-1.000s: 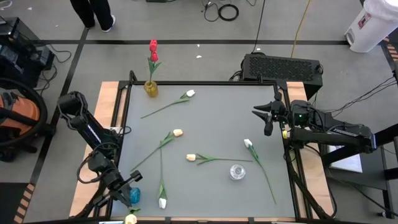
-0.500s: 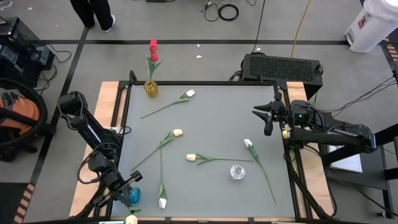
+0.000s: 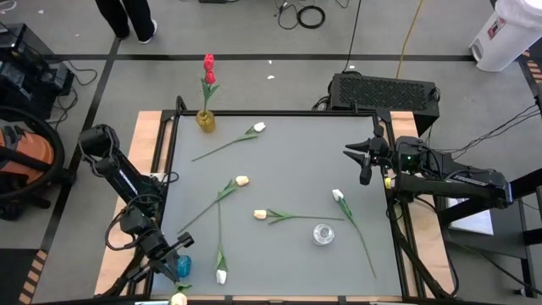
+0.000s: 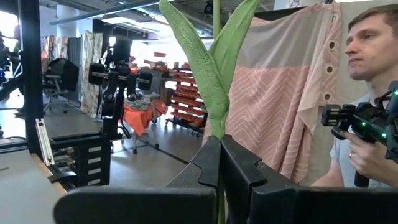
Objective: Sort flowers into vase by color
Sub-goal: Put the top yellow tulip into the blue vase
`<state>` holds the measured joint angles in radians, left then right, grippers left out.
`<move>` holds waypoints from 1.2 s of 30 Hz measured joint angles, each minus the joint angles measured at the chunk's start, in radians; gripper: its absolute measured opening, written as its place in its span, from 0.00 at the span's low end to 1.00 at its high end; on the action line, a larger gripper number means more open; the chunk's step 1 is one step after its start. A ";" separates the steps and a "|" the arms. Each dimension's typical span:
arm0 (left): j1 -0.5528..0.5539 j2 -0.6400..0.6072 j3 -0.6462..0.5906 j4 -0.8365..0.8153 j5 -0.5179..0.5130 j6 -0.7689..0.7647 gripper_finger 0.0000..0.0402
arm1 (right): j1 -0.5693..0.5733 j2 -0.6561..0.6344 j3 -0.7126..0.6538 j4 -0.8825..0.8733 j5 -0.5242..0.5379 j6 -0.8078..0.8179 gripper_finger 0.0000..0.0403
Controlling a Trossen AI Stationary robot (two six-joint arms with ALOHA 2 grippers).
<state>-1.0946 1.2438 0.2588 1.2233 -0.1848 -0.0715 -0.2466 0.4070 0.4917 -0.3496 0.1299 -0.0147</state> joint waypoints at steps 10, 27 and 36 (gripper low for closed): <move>0.000 0.000 0.000 0.001 0.029 -0.002 0.03 | 0.000 0.000 0.000 0.000 0.000 0.000 0.21; 0.000 0.000 0.000 -0.003 0.032 -0.047 0.03 | 0.000 0.000 0.000 0.000 0.000 0.000 0.21; 0.000 0.000 0.000 -0.004 0.035 -0.047 0.03 | 0.000 0.000 0.000 0.000 0.000 0.000 0.21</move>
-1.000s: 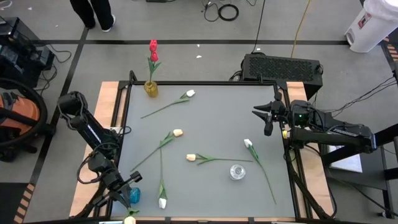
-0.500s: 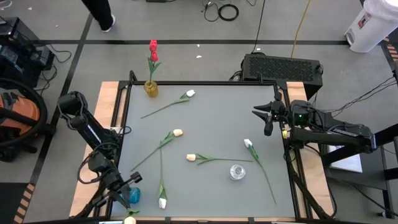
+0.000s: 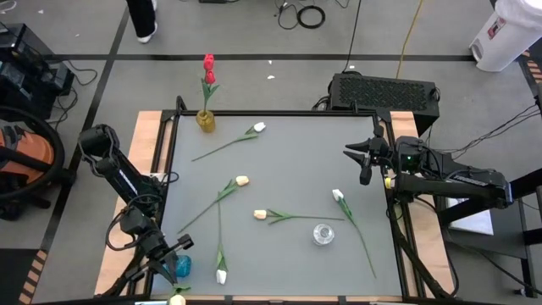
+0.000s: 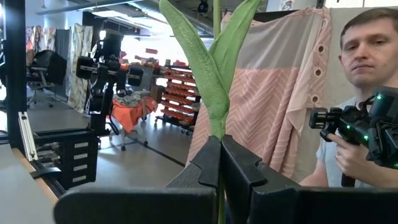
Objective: Sort flowers into vase by color
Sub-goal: Put the top yellow tulip into the blue vase, then put the left yellow tulip into the blue vase
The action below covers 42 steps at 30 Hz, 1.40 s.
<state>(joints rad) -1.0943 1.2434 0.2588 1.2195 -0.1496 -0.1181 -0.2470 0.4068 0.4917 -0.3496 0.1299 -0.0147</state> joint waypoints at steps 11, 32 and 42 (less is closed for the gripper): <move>0.000 0.000 0.000 0.001 0.019 0.003 0.03 | 0.000 0.000 0.000 0.000 0.000 0.000 0.21; 0.000 -0.002 0.000 0.002 0.041 0.022 0.28 | 0.000 0.000 0.000 0.000 0.000 0.000 0.21; 0.000 -0.026 0.000 0.002 0.041 0.028 0.29 | 0.000 0.000 0.000 0.000 0.000 0.000 0.21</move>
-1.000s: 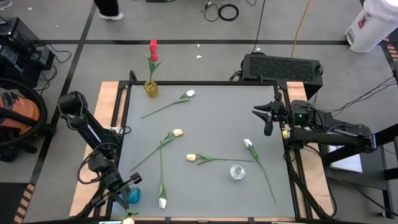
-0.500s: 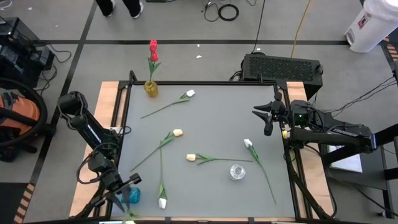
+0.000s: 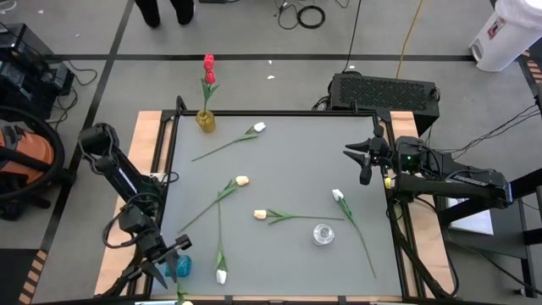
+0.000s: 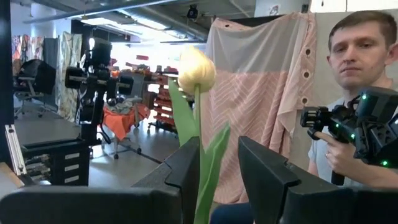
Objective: Sort flowers into vase by color
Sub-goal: Put the left yellow tulip into the blue vase
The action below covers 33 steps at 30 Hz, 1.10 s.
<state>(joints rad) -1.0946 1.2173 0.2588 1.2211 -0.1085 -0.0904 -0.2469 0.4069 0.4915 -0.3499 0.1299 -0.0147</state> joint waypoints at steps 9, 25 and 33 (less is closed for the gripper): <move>-0.001 -0.095 0.000 -0.103 0.000 0.026 0.29 | 0.000 0.000 0.000 0.000 0.000 0.000 0.21; -0.098 -0.452 0.170 -0.935 -0.316 0.172 0.29 | 0.000 0.000 0.000 0.000 0.000 0.000 0.21; -0.215 -0.588 0.185 -1.036 -0.474 0.146 0.29 | 0.000 0.000 0.000 0.000 0.000 0.000 0.21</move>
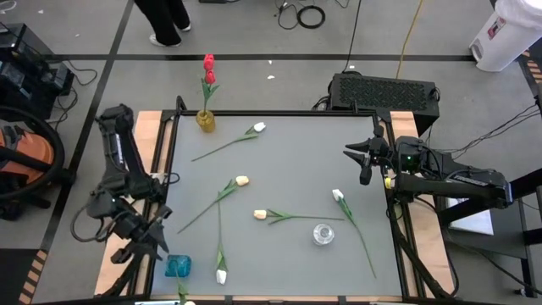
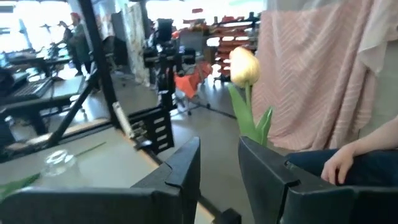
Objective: Sort flowers into vase by color
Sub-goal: Put the left yellow tulip into the blue vase
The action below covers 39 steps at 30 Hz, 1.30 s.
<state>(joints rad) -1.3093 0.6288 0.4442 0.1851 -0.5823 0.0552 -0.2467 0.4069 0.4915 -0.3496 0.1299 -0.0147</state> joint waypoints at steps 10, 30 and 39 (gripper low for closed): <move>-0.148 0.122 0.000 -0.034 -0.166 -0.100 0.29 | 0.000 0.000 0.000 0.000 0.000 0.000 0.21; -0.181 0.376 0.001 0.203 -0.272 -0.102 0.29 | 0.000 0.000 0.000 0.000 0.000 0.000 0.21; -0.166 0.479 0.000 0.309 -0.253 -0.099 0.29 | 0.000 0.000 0.000 0.000 0.000 0.000 0.21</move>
<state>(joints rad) -1.4752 1.1083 0.4442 0.4942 -0.8351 -0.0441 -0.2466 0.4071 0.4915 -0.3496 0.1299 -0.0147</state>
